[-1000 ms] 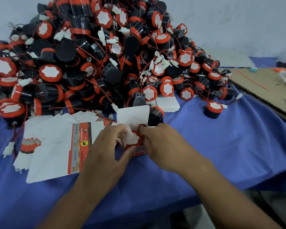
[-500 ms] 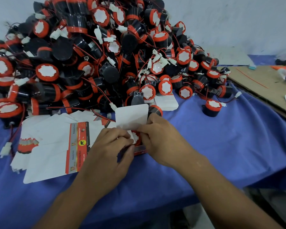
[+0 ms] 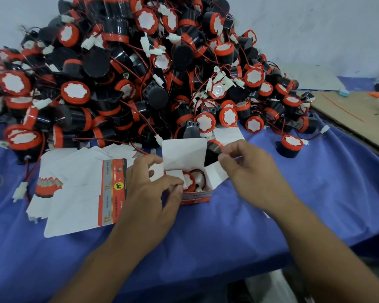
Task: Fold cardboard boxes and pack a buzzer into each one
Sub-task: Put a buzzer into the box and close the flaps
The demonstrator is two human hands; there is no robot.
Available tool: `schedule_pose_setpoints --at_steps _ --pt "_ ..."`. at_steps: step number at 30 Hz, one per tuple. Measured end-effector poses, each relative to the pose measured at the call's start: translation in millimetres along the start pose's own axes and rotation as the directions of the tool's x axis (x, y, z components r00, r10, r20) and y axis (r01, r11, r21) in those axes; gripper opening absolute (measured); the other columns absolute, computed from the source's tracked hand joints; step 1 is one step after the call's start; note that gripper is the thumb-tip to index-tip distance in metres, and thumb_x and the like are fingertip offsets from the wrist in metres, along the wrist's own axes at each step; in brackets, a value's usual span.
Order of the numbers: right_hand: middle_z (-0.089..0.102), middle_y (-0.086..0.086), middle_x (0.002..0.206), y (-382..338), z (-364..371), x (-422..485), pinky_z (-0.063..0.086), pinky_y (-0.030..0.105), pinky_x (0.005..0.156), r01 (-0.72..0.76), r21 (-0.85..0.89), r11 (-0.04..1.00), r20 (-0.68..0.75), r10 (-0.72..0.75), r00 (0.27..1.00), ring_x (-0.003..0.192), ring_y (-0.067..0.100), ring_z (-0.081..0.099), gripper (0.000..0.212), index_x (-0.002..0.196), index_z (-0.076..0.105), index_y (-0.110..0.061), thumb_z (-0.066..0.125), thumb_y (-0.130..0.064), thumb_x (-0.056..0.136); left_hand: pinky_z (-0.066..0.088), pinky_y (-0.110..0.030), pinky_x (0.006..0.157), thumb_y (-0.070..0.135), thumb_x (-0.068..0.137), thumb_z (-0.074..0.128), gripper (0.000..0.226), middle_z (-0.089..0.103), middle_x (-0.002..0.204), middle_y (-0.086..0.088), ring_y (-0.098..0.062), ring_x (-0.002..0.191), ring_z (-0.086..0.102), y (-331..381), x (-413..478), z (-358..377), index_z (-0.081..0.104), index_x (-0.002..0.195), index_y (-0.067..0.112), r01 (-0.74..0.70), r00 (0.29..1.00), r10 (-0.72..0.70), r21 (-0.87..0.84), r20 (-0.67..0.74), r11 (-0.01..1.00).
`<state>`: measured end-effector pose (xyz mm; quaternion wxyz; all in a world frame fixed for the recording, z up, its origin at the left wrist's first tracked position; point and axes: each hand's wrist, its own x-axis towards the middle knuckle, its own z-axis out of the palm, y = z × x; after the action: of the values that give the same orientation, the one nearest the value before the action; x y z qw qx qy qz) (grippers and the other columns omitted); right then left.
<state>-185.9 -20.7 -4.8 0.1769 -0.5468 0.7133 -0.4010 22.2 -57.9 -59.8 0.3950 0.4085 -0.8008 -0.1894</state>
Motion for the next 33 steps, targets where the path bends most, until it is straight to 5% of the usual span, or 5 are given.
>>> schedule_pose_setpoints --at_steps 9,13,17,22,33 --pt "0.066 -0.006 0.083 7.7 21.5 -3.2 0.046 0.018 0.055 0.011 0.074 0.997 0.133 -0.021 0.991 0.06 0.004 0.057 0.02 0.1 0.057 -0.022 0.074 -0.015 0.09 0.035 -0.002 0.092 0.019 0.09 0.067 0.01 0.038 0.135 0.008 0.007 0.121 0.04 1.1 2.5 -1.7 0.069 0.1 0.021 -0.024 1.0 0.025 -0.057 0.008 0.998" --pt "0.06 -0.009 0.113 3.7 21.2 -2.5 0.042 0.014 0.05 0.088 0.149 0.985 0.215 -0.119 0.969 0.053 0.005 0.052 0.048 0.131 0.045 -0.026 0.068 -0.008 0.093 0.048 -0.016 0.086 0.008 0.085 0.073 0.061 0.042 0.135 0.017 -0.006 0.114 0.053 -0.2 3.5 1.2 0.041 0.129 0.035 0.022 0.999 -0.03 -0.264 -0.024 0.964" --pt "0.054 -0.019 0.058 8.4 16.0 -0.7 0.03 0.012 0.043 0.177 0.134 0.975 0.265 -0.208 0.942 0.039 0.007 0.043 0.021 0.109 0.061 -0.015 0.064 -0.001 0.094 0.052 -0.017 0.077 0.009 0.085 0.074 0.072 0.044 0.124 0.024 -0.007 0.103 0.056 -4.1 5.8 -2.7 0.038 0.129 0.054 0.086 0.996 -0.079 -0.338 0.034 0.937" --pt "0.067 -0.002 0.102 6.6 14.4 1.4 0.052 0.036 0.075 0.307 0.002 0.952 0.271 -0.296 0.916 0.082 0.019 0.063 0.013 0.102 0.075 -0.01 0.071 -0.004 0.091 0.051 -0.017 0.082 0.035 0.084 0.077 0.027 0.051 0.12 0.02 -0.004 0.11 0.056 -10.8 6.7 -10.4 0.061 0.105 0.042 0.012 0.992 0.021 -0.264 0.123 0.965" --pt "0.059 -0.008 0.134 12.8 -1.3 -1.3 0.042 0.019 0.106 0.39 0.008 0.921 0.448 -0.352 0.822 0.124 0.0 0.052 0.045 0.132 0.065 -0.016 0.075 -0.03 0.09 0.04 -0.016 0.082 0.055 0.085 0.061 0.026 0.05 0.127 0.03 0.0 0.109 0.051 -10.9 3.8 -7.4 0.056 0.105 0.04 0.019 0.982 0.01 -0.153 0.186 0.988"
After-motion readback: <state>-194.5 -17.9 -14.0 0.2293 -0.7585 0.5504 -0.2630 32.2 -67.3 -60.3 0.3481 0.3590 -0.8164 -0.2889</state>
